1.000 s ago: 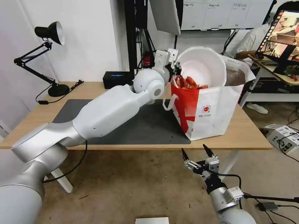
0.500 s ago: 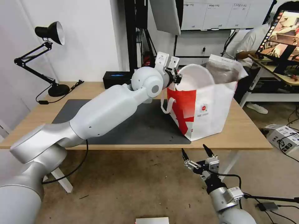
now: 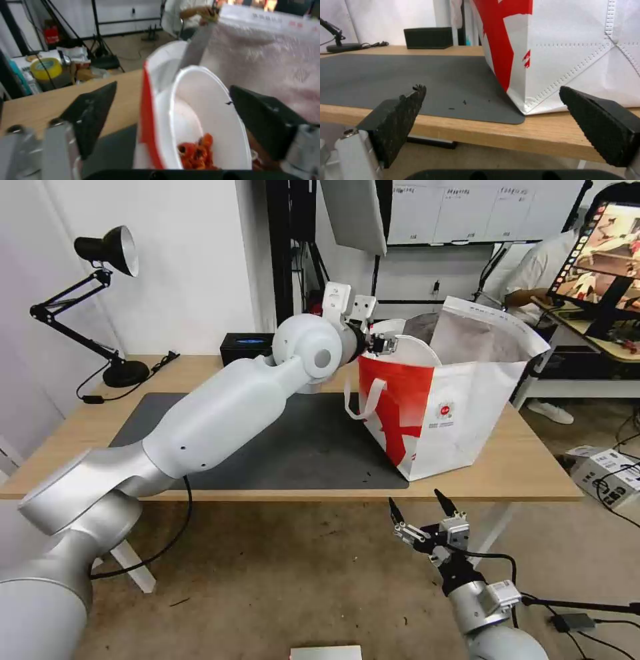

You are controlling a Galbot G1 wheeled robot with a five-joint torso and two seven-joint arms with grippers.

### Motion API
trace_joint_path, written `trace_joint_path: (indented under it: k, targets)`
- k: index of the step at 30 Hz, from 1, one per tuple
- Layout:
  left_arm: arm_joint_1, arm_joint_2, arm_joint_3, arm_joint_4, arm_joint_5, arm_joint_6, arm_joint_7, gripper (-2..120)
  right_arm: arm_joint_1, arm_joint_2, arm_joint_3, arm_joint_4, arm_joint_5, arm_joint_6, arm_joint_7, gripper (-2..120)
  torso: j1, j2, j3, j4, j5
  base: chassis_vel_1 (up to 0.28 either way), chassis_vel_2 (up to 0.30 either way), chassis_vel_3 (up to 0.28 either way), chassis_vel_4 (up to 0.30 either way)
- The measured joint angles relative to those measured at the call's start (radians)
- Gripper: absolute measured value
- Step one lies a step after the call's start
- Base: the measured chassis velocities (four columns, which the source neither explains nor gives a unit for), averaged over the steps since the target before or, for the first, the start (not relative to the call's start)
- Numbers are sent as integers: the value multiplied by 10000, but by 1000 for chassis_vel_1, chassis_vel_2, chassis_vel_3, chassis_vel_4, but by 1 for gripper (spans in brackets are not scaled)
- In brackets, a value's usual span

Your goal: Pick up the trash from the table and place it into the takeout bag.

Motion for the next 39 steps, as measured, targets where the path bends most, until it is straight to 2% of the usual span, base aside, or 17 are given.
trace_joint_path:
  k: [2, 3, 6, 7, 10, 14, 17, 22, 25, 28, 29, 31, 32, 33, 34, 35, 39]
  targets:
    - [264, 402, -245, -153, 27, -509, 327, 103, 0, 0, 0, 0, 0, 0, 0, 100, 0, 0, 1, 1, -3, 0, 0, 0, 0]
    - [264, 402, -245, -153, 27, -509, 327, 103, 0, 0, 0, 0, 0, 0, 0, 100, 0, 0, 1, 1, -3, 0, 0, 0, 0]
    - [823, 1092, -649, -623, 5, -1281, 800, 111, 0, 0, 0, 0, 0, 0, 0, 100, 0, 0, 0, 2, -3, 0, 0, 0, 0]
    - [823, 1092, -649, -623, 5, -1281, 800, 111, 0, 0, 0, 0, 0, 0, 0, 100, 0, 0, 0, 2, -3, 0, 0, 0, 0]
    - [1722, 1780, -1177, -1184, 112, -1949, 1156, 114, 0, 0, 1, 0, 0, 0, 0, 100, 0, 0, 1, 3, -4, 0, 0, 0, 0]
    - [2400, 2255, -1564, -1549, 474, -2347, 1440, 115, 1, 0, 0, 0, 0, 0, 0, 100, 0, -1, 0, 2, -4, 0, 0, 0, 0]
    - [3365, 2955, -2140, -1991, 1206, -2897, 1836, 113, 0, 0, 0, 0, 0, 0, 0, 100, -1, 0, 0, 4, -2, 0, 0, 0, 0]
    - [4148, 3299, -2580, -2228, 1728, -3257, 1991, 110, 0, 0, 0, 0, 0, 0, 0, 100, 0, 0, 0, 2, -3, 0, 0, 0, 0]
    - [4882, 3528, -3038, -2466, 2135, -3543, 2083, 103, 0, 0, 0, 0, 0, 0, -1, 100, 0, 0, 0, 0, 0, 0, 0, 0, 0]
    - [6017, 3809, -3833, -2743, 2694, -3922, 2315, 101, 0, -1, 0, 0, 0, 0, 0, 100, 0, 0, 0, 1, -5, 0, 0, 0, 0]
    - [6017, 3809, -3833, -2743, 2694, -3922, 2315, 101, 0, -1, 0, 0, 0, 0, 0, 100, 0, 0, 0, 1, -5, 0, 0, 0, 0]
    - [7452, 4154, -4893, -3064, 3448, -4657, 2811, 100, 0, 0, 0, 0, 0, 0, 0, 100, -1, 0, 0, 3, -4, 0, 0, 0, 0]
    - [7452, 4154, -4893, -3064, 3448, -4657, 2811, 100, 0, 0, 0, 0, 0, 0, 0, 100, -1, 0, 0, 3, -4, 0, 0, 0, 0]
    - [7978, 4291, -5239, -3169, 3785, -4976, 3034, 100, 0, 0, 0, 0, 0, 0, -1, 100, -1, 0, -1, 2, -2, 0, 0, 0, 0]
    - [8805, 4466, -5696, -3319, 4321, -5411, 3224, 100, 1, 0, 0, 0, 0, 0, 0, 100, -1, 0, -1, 2, 2, 0, 0, 0, 0]
    - [9672, 4564, -6203, -3451, 4883, -5723, 3336, 100, 0, -1, 0, 0, 0, 0, 0, 100, -1, 0, 0, 6, -9, 0, 0, 0, 0]
    - [10564, 4444, -6817, -3465, 5546, -6223, 3351, 100, 0, 0, 0, 0, 0, 0, -2, 100, -2, 1, -1, 6, -1, 0, 0, 0, 0]
